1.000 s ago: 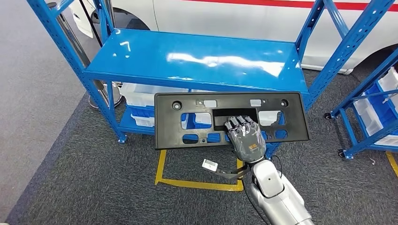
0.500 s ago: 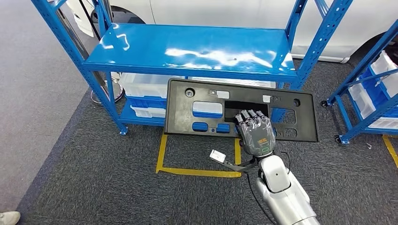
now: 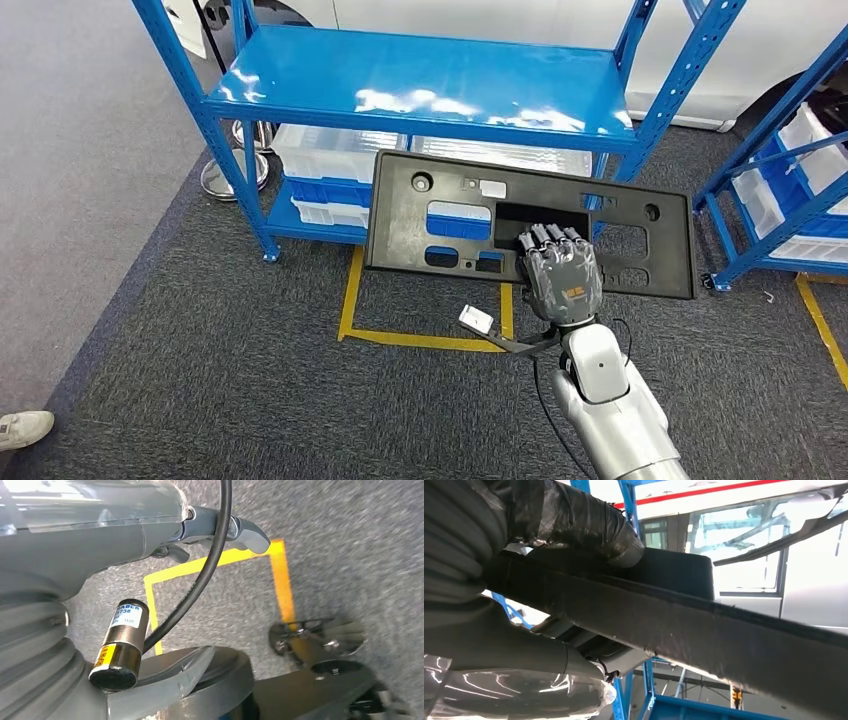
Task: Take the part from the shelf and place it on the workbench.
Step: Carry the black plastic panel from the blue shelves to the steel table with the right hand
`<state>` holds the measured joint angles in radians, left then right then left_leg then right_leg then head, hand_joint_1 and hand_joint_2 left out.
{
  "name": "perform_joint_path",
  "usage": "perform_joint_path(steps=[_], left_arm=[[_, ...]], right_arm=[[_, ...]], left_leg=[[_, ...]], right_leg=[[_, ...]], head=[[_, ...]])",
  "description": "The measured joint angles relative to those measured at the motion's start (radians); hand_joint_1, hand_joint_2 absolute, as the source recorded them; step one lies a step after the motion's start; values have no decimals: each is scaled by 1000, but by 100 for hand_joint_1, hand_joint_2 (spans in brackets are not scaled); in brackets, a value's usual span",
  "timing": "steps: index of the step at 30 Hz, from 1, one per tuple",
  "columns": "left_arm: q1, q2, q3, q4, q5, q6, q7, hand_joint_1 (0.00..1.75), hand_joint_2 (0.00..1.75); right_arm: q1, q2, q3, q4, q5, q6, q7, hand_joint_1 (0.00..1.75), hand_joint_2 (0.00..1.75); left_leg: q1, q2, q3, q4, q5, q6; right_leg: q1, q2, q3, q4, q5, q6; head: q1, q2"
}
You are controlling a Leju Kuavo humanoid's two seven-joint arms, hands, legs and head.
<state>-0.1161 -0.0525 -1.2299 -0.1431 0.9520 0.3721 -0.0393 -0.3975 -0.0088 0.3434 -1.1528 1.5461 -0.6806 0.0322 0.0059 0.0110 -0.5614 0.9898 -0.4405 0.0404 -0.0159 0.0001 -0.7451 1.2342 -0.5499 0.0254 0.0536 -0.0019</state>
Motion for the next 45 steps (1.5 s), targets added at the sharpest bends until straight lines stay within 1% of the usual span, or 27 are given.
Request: perform_joint_path(steps=[1,3,5,7,8,11,13,15,16,17,18,20,22,23,25,27,29,31,32,34,36,38,39,41,42,43,45], left_arm=[[0,0,-1,0,1,0,0,0,175],[0,-1,-2,0,2,1,0,0,175],[-1,-1,-3,0,3,2,1,0,175],[0,-1,-4,0,3,3,3,0,175],[0,-1,-4,0,2,4,4,0,175],[1,2,-7,1,2,3,9,0,175],[2,5,-12,1,-1,-1,10,0,175],[2,6,-20,1,-7,-5,9,0,175],[1,6,-24,1,-9,-5,9,0,175],[1,6,-28,1,-9,-4,9,0,175],[1,6,-30,1,-9,-3,10,0,175],[0,6,-34,1,-9,-1,10,0,175],[-4,7,-38,1,-10,-1,10,0,175],[-5,7,-40,1,-10,-2,10,0,175],[-7,6,-46,1,-10,-4,12,0,175],[-9,3,-51,1,-11,-6,15,0,175],[-10,0,-54,1,-13,-8,20,0,175],[-11,0,-57,1,-16,-9,23,0,175],[-11,0,-58,1,-18,-9,23,0,175],[-14,0,-61,1,-22,-9,20,0,175],[-19,0,-64,1,-22,-7,16,0,175],[-25,0,-67,1,-22,-5,14,0,175],[-28,0,-69,1,-22,-5,14,0,175],[-29,1,-72,1,-21,-5,15,0,175],[-29,1,-73,1,-21,-5,16,0,175],[-30,2,-75,1,-21,-5,17,0,175],[-31,2,-76,1,-20,-6,19,0,175]], right_arm=[[1,0,-1,0,0,0,-1,162,175],[2,0,-5,-1,1,0,-2,162,175],[3,0,-7,-5,3,0,-2,162,175],[3,0,-9,-15,5,0,-2,162,175],[4,0,-10,-19,6,0,0,162,175],[9,0,-15,-23,8,0,6,162,175],[13,0,-19,-25,11,0,16,162,175],[15,-2,-31,-32,12,0,25,162,175],[18,-4,-40,-36,10,0,26,162,175],[20,-7,-51,-42,8,0,24,162,175],[23,-10,-61,-47,6,0,22,162,175],[25,-14,-78,-55,4,0,18,162,175],[25,-16,-90,-62,6,0,18,162,175],[25,-17,-96,-65,8,0,18,162,175],[25,-17,-106,-68,11,0,18,162,175],[27,-21,-113,-68,15,0,19,162,175],[28,-25,-118,-69,17,0,20,162,175],[29,-30,-121,-69,18,0,25,162,175],[30,-35,-121,-69,18,0,32,162,175],[26,-52,-118,-69,18,0,60,162,175],[12,-80,-101,-69,19,0,104,162,175],[-8,-112,-76,-70,21,0,145,162,175],[-17,-127,-63,-71,22,0,160,162,175],[-28,-151,-39,-72,22,0,178,162,175],[-34,-160,-28,-72,23,0,182,162,175],[-38,-168,-18,-72,23,0,185,162,175],[-47,-180,-1,-72,23,0,189,162,175]], left_leg=[[-1,0,-16,2,11,-1],[-2,0,-49,10,31,-3],[-3,-1,-80,24,45,-9],[-5,-1,-99,37,58,-19],[-6,-2,-103,39,65,-25],[-4,-3,-112,39,77,-43],[-1,-4,-133,89,11,-55],[0,-5,-162,203,-95,-63],[1,-5,-169,263,-125,-66],[1,-5,-167,304,-132,-67],[1,-5,-150,317,-117,-66],[0,-6,-66,240,-67,-57],[-4,-7,45,89,-72,-43],[-8,-7,78,35,-83,-38],[-11,-7,92,-9,-87,-27],[-8,-2,77,-15,-62,-11],[-4,2,53,-20,-34,3],[-5,3,19,-17,-9,9],[-5,3,0,-13,3,8],[-3,2,-38,-2,23,4],[-2,2,-72,17,36,-4],[-5,1,-97,37,47,-15],[-7,0,-105,42,54,-21],[-8,0,-112,43,69,-33],[-6,-1,-119,48,61,-39],[-4,-2,-129,67,35,-45],[-1,-4,-158,163,-60,-55]], right_leg=[[0,0,-3,53,-16,1],[0,0,32,74,11,1],[0,0,128,-32,43,-4],[5,0,215,-160,25,-11],[7,1,232,-193,11,-15],[8,0,222,-207,28,-33],[4,-3,200,-211,54,-48],[4,-4,170,-210,78,-55],[5,-4,154,-209,90,-55],[5,-4,138,-208,102,-55],[6,-5,121,-206,113,-54],[7,-4,92,-202,135,-50],[9,-2,75,-200,154,-43],[9,-3,71,-202,164,-38],[8,-4,68,-211,186,-25],[6,-2,60,-206,174,-14],[3,0,35,-135,86,-6],[1,0,4,-2,-13,0],[0,0,-2,57,-30,4],[-3,0,27,86,4,9],[-9,-1,118,-16,47,12],[-8,1,207,-149,29,9],[-5,2,229,-187,13,4],[-2,0,225,-202,16,-10],[-3,-1,216,-202,25,-19],[-5,-3,205,-203,37,-29],[-6,-6,179,-204,60,-43]], head=[[0,0],[0,0],[0,0],[0,0],[0,0],[0,0],[-1,0],[-2,0],[-2,0],[-2,0],[-2,0],[-2,0],[-2,0],[-2,0],[-1,0],[-1,0],[-1,0],[0,0],[0,0],[0,0],[0,0],[-1,0],[-1,0],[-1,0],[-1,0],[-1,0],[-2,0]])
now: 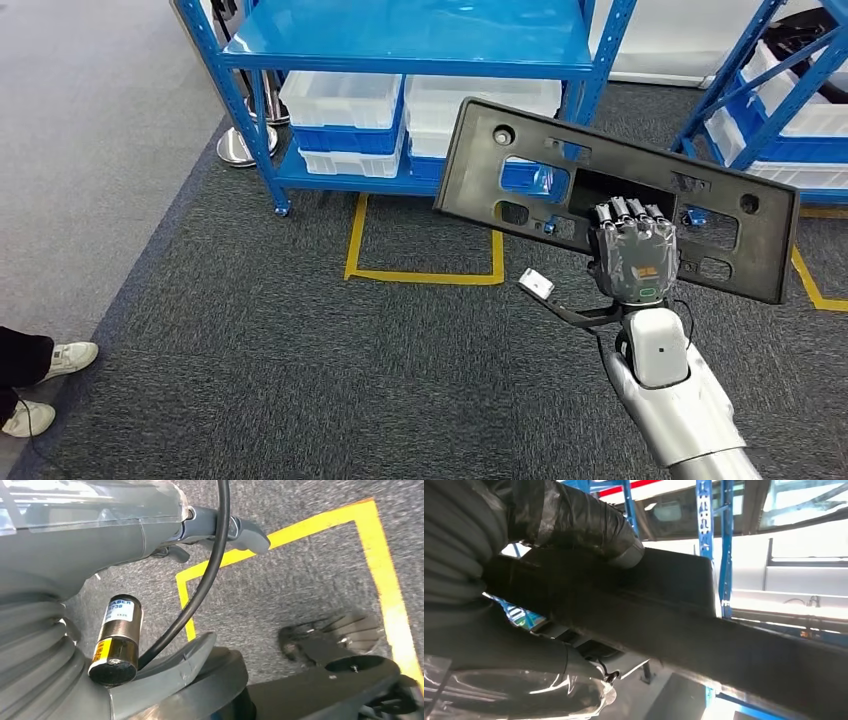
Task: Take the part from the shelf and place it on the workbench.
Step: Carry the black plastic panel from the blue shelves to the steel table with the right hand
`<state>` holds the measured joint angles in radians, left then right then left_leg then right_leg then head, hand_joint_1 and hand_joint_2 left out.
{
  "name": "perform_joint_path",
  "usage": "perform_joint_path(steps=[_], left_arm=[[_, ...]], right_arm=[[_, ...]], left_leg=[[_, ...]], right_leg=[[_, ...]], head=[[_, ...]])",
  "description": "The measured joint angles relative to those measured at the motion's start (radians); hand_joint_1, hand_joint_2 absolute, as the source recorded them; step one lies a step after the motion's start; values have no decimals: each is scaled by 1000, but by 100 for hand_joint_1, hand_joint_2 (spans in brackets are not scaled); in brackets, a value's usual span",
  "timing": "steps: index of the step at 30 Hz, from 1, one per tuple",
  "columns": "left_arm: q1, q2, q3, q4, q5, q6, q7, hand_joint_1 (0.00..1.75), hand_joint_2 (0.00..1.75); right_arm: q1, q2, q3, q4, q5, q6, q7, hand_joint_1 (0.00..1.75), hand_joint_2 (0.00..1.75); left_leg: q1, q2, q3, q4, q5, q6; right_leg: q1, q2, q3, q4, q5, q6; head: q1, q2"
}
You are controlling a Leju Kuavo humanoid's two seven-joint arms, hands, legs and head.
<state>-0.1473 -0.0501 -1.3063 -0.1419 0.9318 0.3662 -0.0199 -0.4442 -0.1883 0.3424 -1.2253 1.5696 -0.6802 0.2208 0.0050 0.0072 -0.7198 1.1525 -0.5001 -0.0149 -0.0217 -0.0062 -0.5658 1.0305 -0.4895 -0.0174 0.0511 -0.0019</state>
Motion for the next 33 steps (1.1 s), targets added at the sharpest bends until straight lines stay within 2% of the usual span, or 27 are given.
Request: perform_joint_path(steps=[1,2,3,4,5,6,7,8,9,10,12,13,14,16,17,18,19,20,22,23,24,25,27,29,31,32,33], left_arm=[[-1,0,0,0,0,0,1,0,175],[-1,0,-1,0,0,-1,3,0,175],[-1,0,-1,0,0,-1,4,0,175],[0,0,-1,0,0,-2,3,0,175],[1,0,-1,0,-1,-3,1,0,175],[2,0,-2,0,-1,-5,-1,0,175],[2,1,-3,0,-2,-6,-2,0,175],[3,1,-4,0,-2,-7,-3,0,175],[3,1,-4,0,-2,-7,-3,0,175],[3,1,-4,0,-1,-7,-3,0,175],[5,0,-6,0,-1,-8,-4,0,175],[5,-2,-7,0,0,-8,-5,0,175],[6,-3,-8,0,0,-7,-6,0,175],[6,-3,-8,0,2,-6,-8,0,175],[7,-3,-8,0,4,-6,-8,0,175],[8,-3,-8,0,6,-6,-9,0,175],[8,-4,-9,0,9,-6,-9,0,175],[8,-4,-9,0,10,-6,-10,0,175],[7,-4,-9,0,12,-6,-10,0,175],[8,-4,-9,0,12,-6,-10,0,175],[9,-4,-9,0,12,-6,-10,0,175],[9,-4,-10,0,12,-6,-10,0,175],[8,-4,-11,0,11,-6,-10,0,175],[6,-4,-13,0,11,-6,-10,0,175],[6,-4,-18,0,11,-6,-10,0,175],[4,-4,-21,0,10,-7,-10,0,175],[3,-4,-24,0,9,-8,-9,0,175]], right_arm=[[-2,-5,7,0,0,0,1,162,175],[-4,-8,14,0,0,0,3,162,175],[-4,-11,20,0,0,0,6,162,175],[-4,-13,26,0,0,0,9,162,175],[-4,-15,30,0,0,0,13,162,175],[-3,-16,34,0,0,0,15,162,175],[-3,-16,36,-1,-1,0,13,162,175],[-2,-16,38,-2,-2,0,8,162,175],[0,-16,39,-3,-4,0,3,162,175],[2,-16,39,-4,-6,0,-4,162,175],[6,-14,40,-4,-12,0,-21,162,175],[8,-14,39,-4,-16,0,-37,162,175],[10,-12,35,-4,-20,0,-58,162,175],[20,-6,19,-3,-27,0,-99,162,175],[27,-2,10,-2,-28,0,-114,162,175],[34,1,1,-2,-28,0,-123,162,175],[39,5,-5,-2,-28,0,-130,162,175],[42,7,-11,-2,-27,0,-134,162,175],[43,14,-20,-2,-24,0,-138,162,175],[42,18,-24,-3,-22,0,-139,162,175],[43,22,-27,-3,-19,0,-139,162,175],[45,26,-30,-3,-16,0,-139,162,175],[51,29,-34,-4,-9,0,-138,162,175],[52,30,-37,-6,-6,0,-133,162,175],[52,31,-38,-7,-5,0,-123,162,175],[53,30,-39,-8,-5,0,-116,162,175],[54,30,-39,-8,-5,0,-108,162,175]], left_leg=[[1,0,-13,66,-45,-4],[1,0,-22,125,-70,-6],[1,0,-18,160,-73,-7],[1,0,0,163,-55,-5],[0,-1,35,129,-25,0],[-1,-1,83,69,-2,7],[-4,-1,136,-5,6,15],[-7,-1,181,-74,2,23],[-10,-1,209,-122,-9,28],[-12,-1,222,-149,-18,31],[-9,1,221,-169,-9,41],[-6,4,219,-174,-1,49],[-3,7,217,-179,7,57],[-3,15,209,-178,15,66],[-4,19,204,-175,16,67],[-4,23,200,-171,17,66],[-3,29,196,-166,15,65],[-3,36,194,-160,13,62],[-6,50,192,-145,2,53],[-9,57,189,-137,-4,47],[-12,65,187,-131,-9,41],[-16,75,185,-127,-12,37],[-15,88,186,-123,-21,30],[-12,58,169,-77,-58,20],[-6,18,119,38,-121,12],[-5,12,91,100,-145,10],[-4,10,74,139,-152,10]], right_leg=[[1,-1,-13,0,11,-3],[3,-1,-27,1,20,-4],[5,-1,-41,1,30,-4],[7,-1,-53,1,38,-3],[8,0,-64,1,46,-2],[9,0,-73,1,54,-1],[11,0,-80,2,61,2],[12,-1,-84,2,68,6],[13,-2,-87,1,75,11],[13,-4,-90,-1,82,17],[14,-5,-96,0,86,29],[14,-3,-104,16,73,33],[15,-1,-121,53,47,36],[11,4,-173,178,-22,41],[9,4,-197,239,-46,44],[8,4,-208,274,-54,46],[6,3,-202,272,-43,48],[4,-3,-176,230,-16,49],[9,-42,-106,102,36,47],[13,-61,-84,56,46,42],[17,-73,-75,34,46,36],[21,-72,-76,30,41,31],[17,-48,-80,27,42,21],[11,-26,-80,23,47,10],[8,-4,-83,22,51,3],[8,8,-84,22,52,1],[8,21,-85,23,54,0]], head=[[0,0],[0,0],[0,0],[0,0],[0,0],[0,0],[0,0],[0,0],[0,0],[0,0],[0,0],[1,0],[1,0],[1,0],[1,0],[1,0],[1,0],[1,0],[2,0],[1,0],[1,0],[1,0],[1,0],[1,0],[0,0],[0,0],[0,0]])
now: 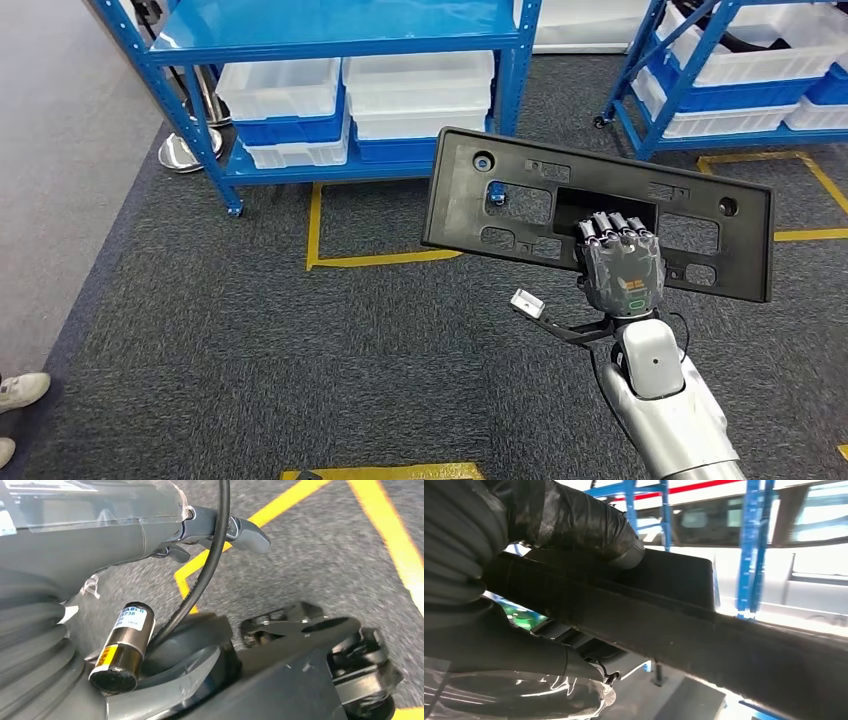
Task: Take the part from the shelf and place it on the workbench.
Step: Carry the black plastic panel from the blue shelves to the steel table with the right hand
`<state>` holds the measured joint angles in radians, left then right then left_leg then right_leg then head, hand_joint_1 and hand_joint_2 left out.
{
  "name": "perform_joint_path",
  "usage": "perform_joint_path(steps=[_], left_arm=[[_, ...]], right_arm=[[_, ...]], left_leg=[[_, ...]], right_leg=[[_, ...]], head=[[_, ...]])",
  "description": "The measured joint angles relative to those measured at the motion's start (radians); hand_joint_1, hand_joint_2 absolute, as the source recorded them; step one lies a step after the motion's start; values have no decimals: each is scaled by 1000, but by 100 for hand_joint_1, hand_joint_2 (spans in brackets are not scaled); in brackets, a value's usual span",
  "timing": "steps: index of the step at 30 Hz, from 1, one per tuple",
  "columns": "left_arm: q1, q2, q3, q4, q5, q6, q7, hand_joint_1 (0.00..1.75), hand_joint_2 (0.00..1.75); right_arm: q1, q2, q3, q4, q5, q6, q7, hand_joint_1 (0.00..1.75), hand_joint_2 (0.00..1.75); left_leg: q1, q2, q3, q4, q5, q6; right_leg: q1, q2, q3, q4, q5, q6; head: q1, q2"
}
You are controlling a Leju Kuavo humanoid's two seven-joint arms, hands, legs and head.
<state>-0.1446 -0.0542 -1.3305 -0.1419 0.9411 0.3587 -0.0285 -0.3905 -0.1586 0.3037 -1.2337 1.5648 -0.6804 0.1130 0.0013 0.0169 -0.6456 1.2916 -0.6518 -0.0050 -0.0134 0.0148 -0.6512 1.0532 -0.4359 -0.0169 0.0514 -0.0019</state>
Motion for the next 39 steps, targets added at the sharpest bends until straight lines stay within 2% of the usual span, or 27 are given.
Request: perform_joint_path(steps=[1,2,4,5,7,9,10,11,13,15,16,17,18,20,22,24,25,26,28,29,30,31,32,33,35,37,39], left_arm=[[-2,0,-3,0,-1,-1,2,0,175],[-2,0,-6,0,-3,-2,3,0,175],[-1,0,-11,0,-8,-2,5,0,175],[0,1,-13,0,-10,-2,5,0,175],[-1,1,-18,0,-13,-2,7,0,175],[-5,-1,-23,0,-14,-2,7,0,175],[-6,-2,-25,0,-14,-2,7,0,175],[-7,-3,-26,0,-14,-3,7,0,175],[-5,-3,-27,0,-14,-3,7,0,175],[-3,-3,-27,0,-14,-3,7,0,175],[-2,-3,-27,0,-14,-3,7,0,175],[-3,-3,-27,0,-14,-3,7,0,175],[-3,-3,-27,0,-14,-3,7,0,175],[-3,-3,-27,0,-14,-3,7,0,175],[-3,-2,-27,0,-14,-2,8,0,175],[-4,-2,-27,0,-14,-2,8,0,175],[-5,-2,-27,0,-14,-2,9,0,175],[-6,-1,-27,0,-14,-2,10,0,175],[-7,-1,-27,0,-14,-1,10,0,175],[-7,-1,-28,0,-14,1,10,0,175],[-9,0,-28,0,-14,4,9,0,175],[-12,0,-28,0,-13,7,8,0,175],[-16,0,-28,0,-12,9,6,0,175],[-18,0,-28,0,-12,10,6,0,175],[-18,0,-29,0,-11,9,8,0,175],[-20,0,-29,0,-10,5,10,0,175],[-26,-1,-29,0,-8,0,10,0,175]], right_arm=[[1,-2,0,-1,0,0,9,162,175],[2,-4,0,-3,0,0,18,162,175],[2,-7,0,-10,0,0,33,162,175],[1,-9,0,-13,0,0,38,162,175],[-1,-16,0,-18,0,0,44,162,175],[1,-26,0,-21,0,0,45,162,175],[3,-30,0,-22,0,0,45,162,175],[2,-34,-1,-23,0,0,45,162,175],[0,-37,-1,-25,0,0,45,162,175],[0,-39,-1,-25,0,0,45,162,175],[1,-39,-1,-25,0,0,45,162,175],[2,-39,-1,-25,0,0,45,162,175],[2,-39,-1,-25,0,0,45,162,175],[0,-39,-1,-28,0,0,45,162,175],[-1,-41,-1,-31,0,0,46,162,175],[0,-43,-1,-33,0,0,46,162,175],[0,-45,-1,-33,0,0,46,162,175],[-1,-45,-1,-34,0,0,46,162,175],[-3,-45,-1,-36,0,0,50,162,175],[-4,-48,-1,-36,0,0,59,162,175],[-4,-53,-1,-37,0,0,75,162,175],[-4,-62,-1,-39,0,0,93,162,175],[-4,-75,-1,-41,0,0,110,162,175],[-4,-88,0,-45,0,0,121,162,175],[-5,-108,-1,-52,0,0,118,162,175],[-4,-117,-1,-56,0,0,100,162,175],[6,-126,-2,-58,0,0,88,162,175]], left_leg=[[1,-2,-2,5,12,1],[1,-6,13,-28,43,4],[3,-44,69,-154,113,13],[4,-67,91,-207,134,17],[3,-92,105,-248,138,22],[4,-71,107,-262,145,31],[6,-58,107,-270,152,38],[8,-45,108,-278,160,47],[6,-19,104,-285,168,58],[3,9,98,-283,170,60],[3,23,95,-280,170,60],[3,38,93,-277,169,59],[3,51,92,-274,167,57],[-2,74,91,-269,163,50],[-8,93,91,-266,160,40],[-10,110,93,-267,158,30],[-9,103,92,-261,149,25],[-7,82,84,-240,132,19],[0,24,44,-142,69,11],[1,6,16,-73,37,8],[2,-2,-8,-17,18,7],[2,-4,-20,11,17,6],[3,-6,-13,-2,37,7],[4,-13,12,-54,73,9],[10,-60,69,-181,134,13],[12,-100,93,-241,144,17],[11,-87,96,-253,147,26]], right_leg=[[0,14,0,1,1,1],[0,29,0,1,3,2],[0,58,-1,2,8,9],[-1,70,-4,3,11,14],[-5,91,-15,1,23,30],[-8,107,-24,-4,34,46],[-6,95,-29,0,30,51],[-4,71,-38,19,14,56],[-2,13,-77,115,-50,64],[-6,-5,-115,223,-101,74],[-8,-9,-114,238,-102,77],[-9,-14,-92,215,-86,78],[-9,-27,-54,159,-60,78],[-2,-69,20,35,-25,66],[7,-83,40,-12,-21,48],[7,-58,36,-14,-15,33],[4,-48,36,-17,-11,27],[1,-37,35,-20,-8,20],[-4,-18,32,-23,-2,10],[-4,-6,29,-22,0,8],[-4,6,26,-21,1,7],[-4,18,24,-19,2,7],[-4,32,23,-16,3,8],[-5,45,23,-13,3,9],[-6,73,18,-5,4,15],[-9,101,4,-2,11,28],[-13,127,-7,-10,24,47]], head=[[0,0],[0,0],[0,0],[0,0],[1,0],[0,0],[2,0],[4,0],[9,0],[10,0],[10,0],[10,0],[10,0],[10,0],[9,0],[9,0],[9,0],[9,0],[9,0],[9,0],[9,0],[9,0],[9,0],[9,0],[9,0],[9,0],[9,0]])
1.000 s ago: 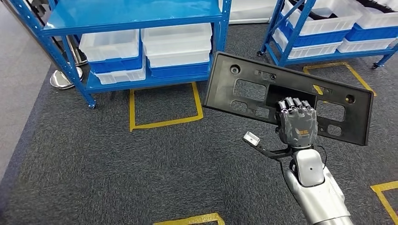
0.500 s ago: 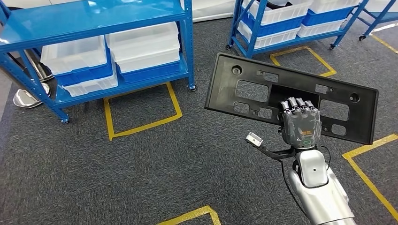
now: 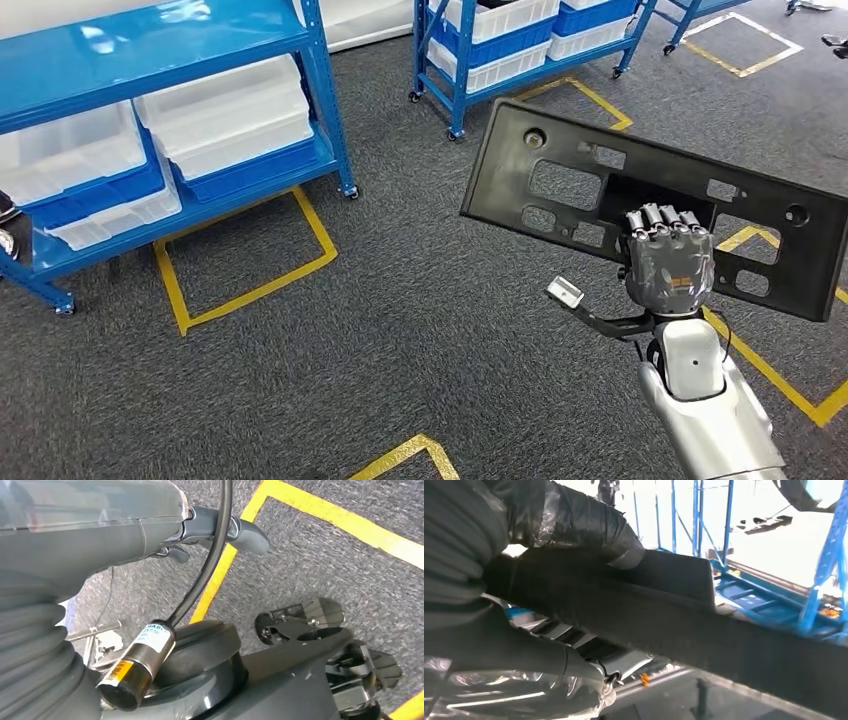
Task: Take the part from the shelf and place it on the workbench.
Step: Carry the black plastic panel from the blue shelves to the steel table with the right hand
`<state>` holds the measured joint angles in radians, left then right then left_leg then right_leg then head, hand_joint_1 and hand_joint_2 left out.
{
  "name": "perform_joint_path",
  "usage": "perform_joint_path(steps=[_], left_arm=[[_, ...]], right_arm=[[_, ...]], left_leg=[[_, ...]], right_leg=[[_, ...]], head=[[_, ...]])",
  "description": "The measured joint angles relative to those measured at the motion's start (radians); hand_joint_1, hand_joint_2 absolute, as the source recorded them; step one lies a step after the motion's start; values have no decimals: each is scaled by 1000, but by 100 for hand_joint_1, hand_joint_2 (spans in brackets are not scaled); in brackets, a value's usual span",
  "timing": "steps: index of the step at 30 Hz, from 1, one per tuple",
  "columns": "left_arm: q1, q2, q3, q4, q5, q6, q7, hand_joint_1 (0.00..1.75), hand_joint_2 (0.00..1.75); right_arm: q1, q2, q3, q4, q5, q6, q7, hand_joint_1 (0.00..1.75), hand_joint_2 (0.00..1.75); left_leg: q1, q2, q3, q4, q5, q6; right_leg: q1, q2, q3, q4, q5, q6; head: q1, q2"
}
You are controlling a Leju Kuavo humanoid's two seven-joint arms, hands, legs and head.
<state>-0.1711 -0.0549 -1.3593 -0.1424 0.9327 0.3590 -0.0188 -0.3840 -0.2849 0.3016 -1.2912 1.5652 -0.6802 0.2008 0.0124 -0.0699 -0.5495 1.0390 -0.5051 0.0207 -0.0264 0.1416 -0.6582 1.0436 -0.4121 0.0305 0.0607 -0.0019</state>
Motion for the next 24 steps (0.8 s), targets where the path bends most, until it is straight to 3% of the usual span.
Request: perform_joint_path(steps=[1,3,4,5,7,8,10,12,13,16,18,20,21,22,23,24], left_arm=[[-3,-1,0,0,1,-2,0,0,175],[-6,-2,0,0,4,-6,-1,0,175],[-6,-2,0,0,7,-7,-2,0,175],[-5,-1,0,0,9,-7,-2,0,175],[-3,-1,0,0,12,-8,-3,0,175],[-3,-1,0,0,12,-8,-3,0,175],[-2,-3,-1,0,13,-9,-2,0,175],[1,-5,-5,0,13,-9,1,0,175],[3,-5,-8,0,13,-8,2,0,175],[8,-5,-14,0,18,-4,3,0,175],[7,-5,-16,0,28,-1,3,0,175],[7,-5,-16,0,39,1,1,0,175],[7,-6,-16,0,42,1,1,0,175],[7,-7,-16,0,43,2,1,0,175],[5,-8,-17,0,43,4,0,0,175],[4,-9,-17,0,44,9,-1,0,175]], right_arm=[[7,-7,0,0,0,0,0,162,175],[13,-22,0,3,0,0,8,162,175],[13,-26,0,4,0,0,13,162,175],[12,-30,1,7,0,0,18,162,175],[17,-36,4,11,0,0,33,162,175],[19,-43,6,13,0,0,42,162,175],[21,-63,9,15,0,0,58,162,175],[20,-84,12,14,0,0,65,162,175],[21,-92,13,15,0,0,66,162,175],[23,-112,22,18,0,0,64,162,175],[14,-121,29,24,0,0,62,162,175],[-2,-124,42,35,1,0,62,162,175],[-8,-124,49,41,1,0,62,162,175],[-12,-124,55,47,2,0,62,162,175],[-15,-124,60,53,2,0,62,162,175],[-19,-124,64,57,2,0,61,162,175]], left_leg=[[1,12,1,-7,7,7],[4,40,2,-22,19,23],[2,55,2,-25,23,27],[0,70,0,-25,24,29],[-2,100,-3,-24,23,30],[-2,114,-4,-23,23,29],[-3,140,-4,-20,19,24],[-9,161,-2,-16,13,14],[-12,171,0,-15,10,9],[-12,193,4,-13,1,-7],[-7,153,-13,31,-34,-16],[-4,98,-68,151,-98,-18],[-4,86,-98,216,-124,-18],[-4,82,-119,258,-133,-17],[-4,80,-123,264,-121,-15],[-4,75,-108,230,-91,-11]], right_leg=[[0,-9,-4,-1,1,7],[4,-67,-28,44,-30,14],[4,-103,-52,97,-60,15],[3,-123,-81,161,-93,18],[-1,-135,-115,249,-121,24],[-2,-139,-106,242,-110,26],[-3,-164,-36,128,-57,26],[5,-203,25,18,-25,16],[9,-212,34,-4,-23,10],[11,-181,28,-8,-21,-8],[6,-158,27,-12,-16,-22],[6,-135,24,-13,-12,-32],[8,-122,22,-13,-11,-34],[10,-109,21,-12,-10,-35],[12,-94,20,-11,-10,-36],[13,-80,20,-9,-9,-35]], head=[[1,0],[4,0],[5,0],[7,0],[7,0],[7,0],[7,0],[6,0],[6,0],[6,0],[5,0],[5,0],[5,0],[5,0],[5,0],[5,0]])
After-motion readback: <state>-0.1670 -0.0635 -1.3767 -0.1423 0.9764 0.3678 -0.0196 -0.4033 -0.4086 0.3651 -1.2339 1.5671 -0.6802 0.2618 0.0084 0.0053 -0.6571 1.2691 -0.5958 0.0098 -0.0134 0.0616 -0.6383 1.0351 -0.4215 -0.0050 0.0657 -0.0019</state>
